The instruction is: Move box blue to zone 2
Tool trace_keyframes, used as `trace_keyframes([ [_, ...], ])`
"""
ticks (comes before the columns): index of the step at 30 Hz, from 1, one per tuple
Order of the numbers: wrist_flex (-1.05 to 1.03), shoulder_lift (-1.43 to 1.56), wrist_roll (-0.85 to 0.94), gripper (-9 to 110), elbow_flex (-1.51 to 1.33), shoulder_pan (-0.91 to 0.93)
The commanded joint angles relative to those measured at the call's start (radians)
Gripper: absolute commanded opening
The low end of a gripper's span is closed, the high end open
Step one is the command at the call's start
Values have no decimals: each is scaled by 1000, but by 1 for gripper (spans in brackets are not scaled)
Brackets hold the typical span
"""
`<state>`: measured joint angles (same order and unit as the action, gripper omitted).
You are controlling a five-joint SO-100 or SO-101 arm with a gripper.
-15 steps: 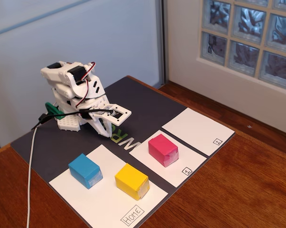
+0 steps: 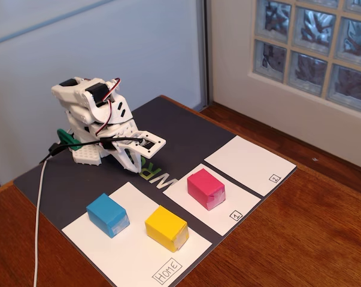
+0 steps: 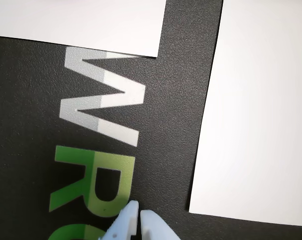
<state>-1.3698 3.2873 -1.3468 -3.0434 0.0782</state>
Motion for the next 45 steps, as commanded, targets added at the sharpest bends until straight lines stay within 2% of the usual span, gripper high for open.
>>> trace_keyframes([
  [1,-64,52,15,0,5,8],
  [22,-38,52,17,0,5,32],
  [26,2,52,-120,0,5,60],
  [31,9,20,-143,0,61,44],
  [33,57,-81,-158,0,124,32],
  [37,127,-480,-132,0,380,32],
  [40,104,-723,-67,0,617,57],
  [45,57,-942,54,0,879,143],
])
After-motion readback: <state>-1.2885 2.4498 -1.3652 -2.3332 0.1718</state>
